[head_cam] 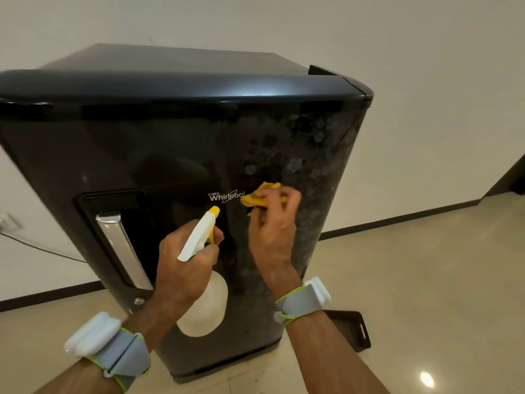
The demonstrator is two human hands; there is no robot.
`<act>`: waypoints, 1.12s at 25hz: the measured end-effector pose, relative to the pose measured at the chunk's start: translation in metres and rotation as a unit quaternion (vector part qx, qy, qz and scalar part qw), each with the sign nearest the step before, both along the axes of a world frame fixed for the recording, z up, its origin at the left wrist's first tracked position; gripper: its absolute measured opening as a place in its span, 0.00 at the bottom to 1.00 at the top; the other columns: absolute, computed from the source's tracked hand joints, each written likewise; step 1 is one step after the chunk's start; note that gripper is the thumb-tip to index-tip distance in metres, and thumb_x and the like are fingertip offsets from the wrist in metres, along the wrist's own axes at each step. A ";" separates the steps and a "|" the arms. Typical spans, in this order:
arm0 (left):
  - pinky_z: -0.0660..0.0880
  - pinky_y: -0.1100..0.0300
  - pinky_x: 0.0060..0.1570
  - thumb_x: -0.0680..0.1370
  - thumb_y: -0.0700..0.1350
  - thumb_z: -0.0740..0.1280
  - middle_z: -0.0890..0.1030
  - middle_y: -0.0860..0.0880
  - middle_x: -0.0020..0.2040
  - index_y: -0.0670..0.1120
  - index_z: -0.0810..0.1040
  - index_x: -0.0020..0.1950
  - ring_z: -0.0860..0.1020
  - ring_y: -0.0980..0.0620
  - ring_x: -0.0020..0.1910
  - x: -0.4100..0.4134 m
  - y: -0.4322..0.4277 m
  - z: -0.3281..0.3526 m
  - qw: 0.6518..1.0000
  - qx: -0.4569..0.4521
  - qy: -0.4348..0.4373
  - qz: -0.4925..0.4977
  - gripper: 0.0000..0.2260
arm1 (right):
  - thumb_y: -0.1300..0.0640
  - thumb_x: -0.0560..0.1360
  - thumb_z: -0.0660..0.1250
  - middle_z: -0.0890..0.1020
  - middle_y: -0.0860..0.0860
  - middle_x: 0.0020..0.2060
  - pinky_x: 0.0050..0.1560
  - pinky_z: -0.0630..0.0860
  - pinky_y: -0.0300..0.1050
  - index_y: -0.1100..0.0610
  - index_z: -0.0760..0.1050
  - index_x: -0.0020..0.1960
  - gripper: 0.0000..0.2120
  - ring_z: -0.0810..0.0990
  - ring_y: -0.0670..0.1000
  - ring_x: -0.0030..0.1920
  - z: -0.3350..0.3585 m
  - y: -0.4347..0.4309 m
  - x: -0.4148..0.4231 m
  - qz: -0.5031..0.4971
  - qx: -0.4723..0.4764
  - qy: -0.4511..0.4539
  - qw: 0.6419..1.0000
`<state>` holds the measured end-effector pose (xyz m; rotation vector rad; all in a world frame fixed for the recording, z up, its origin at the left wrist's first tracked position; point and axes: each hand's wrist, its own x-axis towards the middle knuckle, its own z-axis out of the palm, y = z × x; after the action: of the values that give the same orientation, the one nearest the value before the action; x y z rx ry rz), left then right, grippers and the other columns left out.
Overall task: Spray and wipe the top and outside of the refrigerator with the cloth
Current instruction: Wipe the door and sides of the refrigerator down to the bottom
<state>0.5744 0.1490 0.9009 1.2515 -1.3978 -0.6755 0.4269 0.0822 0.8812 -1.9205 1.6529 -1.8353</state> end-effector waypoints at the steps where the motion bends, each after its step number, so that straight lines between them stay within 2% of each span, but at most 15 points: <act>1: 0.75 0.63 0.31 0.67 0.39 0.65 0.81 0.54 0.37 0.49 0.82 0.43 0.79 0.52 0.35 -0.011 -0.005 0.001 1.000 -0.004 0.000 -0.003 0.09 | 0.63 0.74 0.66 0.68 0.54 0.59 0.49 0.78 0.42 0.56 0.74 0.58 0.12 0.76 0.52 0.52 -0.004 0.001 -0.001 0.016 -0.012 0.105 0.994; 3: 0.75 0.63 0.31 0.67 0.39 0.65 0.82 0.54 0.38 0.48 0.82 0.43 0.80 0.53 0.36 -0.026 -0.010 0.003 1.000 -0.005 0.007 -0.005 0.10 | 0.60 0.74 0.68 0.70 0.55 0.57 0.48 0.79 0.45 0.55 0.74 0.59 0.14 0.76 0.54 0.51 -0.036 0.006 -0.014 0.039 0.009 0.267 0.963; 4: 0.74 0.63 0.31 0.66 0.39 0.64 0.82 0.54 0.38 0.48 0.82 0.43 0.80 0.53 0.36 -0.032 -0.011 0.004 1.000 -0.005 0.010 -0.008 0.10 | 0.60 0.74 0.68 0.71 0.53 0.56 0.47 0.80 0.48 0.55 0.74 0.57 0.12 0.76 0.54 0.50 -0.052 0.009 -0.030 0.032 0.038 0.269 0.962; 6: 0.74 0.63 0.31 0.65 0.38 0.64 0.82 0.53 0.39 0.48 0.82 0.42 0.79 0.53 0.35 -0.048 -0.015 0.007 1.000 -0.008 0.012 -0.011 0.10 | 0.63 0.74 0.66 0.71 0.50 0.52 0.47 0.81 0.49 0.55 0.76 0.51 0.07 0.77 0.52 0.47 -0.053 0.002 -0.069 -0.005 0.095 0.073 0.993; 8: 0.73 0.63 0.30 0.65 0.38 0.65 0.82 0.51 0.38 0.47 0.82 0.42 0.78 0.54 0.33 -0.063 -0.017 0.009 1.000 -0.004 0.006 -0.011 0.10 | 0.67 0.74 0.66 0.69 0.49 0.52 0.48 0.78 0.34 0.58 0.76 0.46 0.05 0.78 0.46 0.44 -0.025 -0.013 -0.093 -0.068 0.103 -0.111 0.986; 9: 0.72 0.63 0.29 0.64 0.38 0.65 0.82 0.51 0.37 0.47 0.82 0.41 0.78 0.54 0.32 -0.074 -0.021 0.011 1.000 -0.001 0.007 -0.008 0.10 | 0.68 0.74 0.66 0.67 0.49 0.53 0.47 0.75 0.27 0.59 0.76 0.46 0.05 0.77 0.42 0.45 -0.009 -0.020 -0.100 -0.074 0.079 -0.139 0.984; 11: 0.72 0.64 0.28 0.64 0.38 0.64 0.81 0.51 0.36 0.47 0.82 0.41 0.77 0.54 0.30 -0.084 -0.024 0.011 1.000 0.000 0.013 -0.003 0.10 | 0.67 0.74 0.67 0.68 0.51 0.55 0.48 0.73 0.27 0.58 0.76 0.49 0.07 0.76 0.44 0.48 0.003 -0.018 -0.087 -0.036 0.021 -0.065 0.997; 14: 0.72 0.64 0.29 0.65 0.38 0.64 0.81 0.50 0.36 0.47 0.82 0.41 0.77 0.53 0.31 -0.107 -0.028 0.010 1.000 0.003 0.006 -0.006 0.10 | 0.62 0.74 0.68 0.70 0.53 0.56 0.47 0.77 0.39 0.54 0.76 0.55 0.10 0.74 0.50 0.51 -0.043 -0.014 -0.092 0.018 0.023 0.175 0.984; 15: 0.72 0.64 0.30 0.65 0.39 0.65 0.81 0.50 0.36 0.47 0.82 0.42 0.77 0.53 0.31 -0.114 -0.027 0.009 1.000 0.003 0.007 -0.008 0.09 | 0.62 0.74 0.68 0.70 0.51 0.55 0.46 0.79 0.43 0.52 0.76 0.53 0.10 0.75 0.50 0.50 -0.061 -0.014 -0.104 0.029 0.048 0.171 0.984; 18: 0.72 0.64 0.31 0.66 0.39 0.65 0.82 0.51 0.37 0.47 0.82 0.42 0.78 0.54 0.32 -0.130 -0.024 0.007 1.000 0.002 0.022 0.002 0.09 | 0.65 0.74 0.66 0.67 0.46 0.51 0.44 0.83 0.53 0.46 0.75 0.42 0.13 0.79 0.53 0.45 -0.052 -0.028 -0.138 -0.009 0.131 -0.100 0.986; 20: 0.73 0.64 0.31 0.66 0.39 0.65 0.82 0.50 0.37 0.46 0.82 0.42 0.79 0.55 0.33 -0.140 -0.023 0.008 1.000 0.004 0.029 0.011 0.09 | 0.64 0.74 0.66 0.67 0.47 0.51 0.45 0.83 0.50 0.47 0.76 0.42 0.11 0.80 0.54 0.45 -0.013 -0.040 -0.146 -0.027 0.108 -0.188 0.976; 23: 0.72 0.66 0.29 0.66 0.39 0.65 0.81 0.49 0.37 0.45 0.82 0.43 0.78 0.55 0.31 -0.150 -0.025 0.008 1.000 0.000 0.017 0.026 0.09 | 0.60 0.75 0.67 0.68 0.52 0.55 0.48 0.77 0.37 0.54 0.77 0.50 0.05 0.74 0.49 0.51 0.021 -0.037 -0.136 0.016 -0.017 0.004 1.000; 25: 0.72 0.66 0.29 0.66 0.39 0.65 0.81 0.48 0.36 0.45 0.82 0.43 0.78 0.55 0.31 -0.158 -0.024 0.008 1.000 -0.002 0.017 0.026 0.09 | 0.58 0.76 0.67 0.69 0.52 0.55 0.47 0.76 0.40 0.55 0.77 0.52 0.05 0.72 0.49 0.51 -0.004 -0.032 -0.140 0.050 -0.015 0.149 0.987; 26: 0.73 0.65 0.30 0.67 0.40 0.64 0.81 0.48 0.36 0.46 0.82 0.43 0.78 0.55 0.31 -0.160 -0.023 0.009 1.000 -0.001 0.021 0.024 0.09 | 0.58 0.76 0.67 0.68 0.51 0.53 0.45 0.78 0.43 0.55 0.76 0.50 0.04 0.73 0.49 0.49 -0.021 -0.031 -0.144 0.063 0.011 0.159 0.985; 28: 0.73 0.65 0.30 0.66 0.39 0.64 0.82 0.48 0.37 0.45 0.82 0.43 0.79 0.54 0.32 -0.163 -0.021 0.012 0.999 -0.002 0.024 0.025 0.09 | 0.60 0.75 0.68 0.68 0.49 0.51 0.42 0.80 0.44 0.52 0.75 0.46 0.03 0.75 0.49 0.46 -0.028 -0.030 -0.153 0.061 0.071 0.016 0.995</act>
<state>0.4119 0.1284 0.9127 1.2554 -1.3246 -0.6642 0.2743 0.0520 0.8531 -1.9536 1.5888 -1.6053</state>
